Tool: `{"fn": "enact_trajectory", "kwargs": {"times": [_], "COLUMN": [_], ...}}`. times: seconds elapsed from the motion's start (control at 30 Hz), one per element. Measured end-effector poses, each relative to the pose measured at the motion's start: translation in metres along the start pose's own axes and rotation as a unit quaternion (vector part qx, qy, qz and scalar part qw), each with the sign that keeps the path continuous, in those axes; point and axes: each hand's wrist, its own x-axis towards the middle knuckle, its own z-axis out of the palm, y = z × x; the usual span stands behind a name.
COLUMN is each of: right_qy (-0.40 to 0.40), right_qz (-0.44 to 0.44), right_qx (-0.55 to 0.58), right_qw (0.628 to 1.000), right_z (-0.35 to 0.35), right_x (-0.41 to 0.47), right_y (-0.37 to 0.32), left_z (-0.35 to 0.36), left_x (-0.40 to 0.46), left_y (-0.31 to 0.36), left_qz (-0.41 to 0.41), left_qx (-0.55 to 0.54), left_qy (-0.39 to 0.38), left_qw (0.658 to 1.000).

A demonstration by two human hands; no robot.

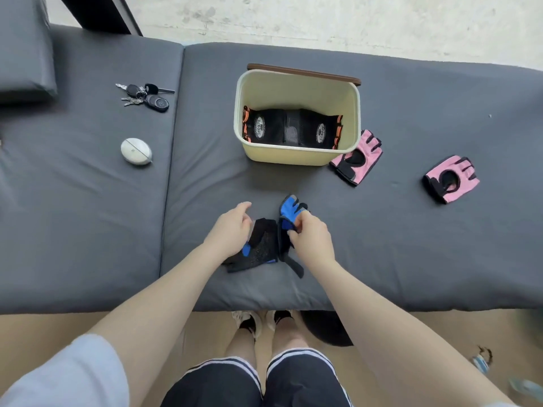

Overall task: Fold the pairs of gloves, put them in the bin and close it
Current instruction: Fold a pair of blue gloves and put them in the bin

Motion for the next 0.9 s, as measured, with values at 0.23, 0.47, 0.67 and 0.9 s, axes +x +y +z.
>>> {"fn": "enact_trajectory", "kwargs": {"times": [0.23,0.47,0.67,0.9], "right_qy": [-0.039,0.002,0.01,0.0], "right_qz": [0.014,0.063,0.059,0.053], "right_qx": [0.08,0.166,0.166,0.165], "right_qw": [0.996,0.984,0.984,0.985], "right_z": [0.023,0.031,0.034,0.039], "right_x": [0.021,0.017,0.017,0.017], "right_y": [0.011,0.024,0.024,0.013], "left_z": [-0.006,0.06,0.071,-0.008], "left_x": [0.031,0.019,0.015,0.012], "left_y": [-0.033,-0.044,-0.053,-0.055], "left_qz": [0.071,0.152,0.166,0.004], "left_qx": [0.114,0.308,0.313,-0.185], "left_qy": [0.058,0.003,0.048,-0.095], "left_qw": [0.989,0.939,0.934,0.978]}}
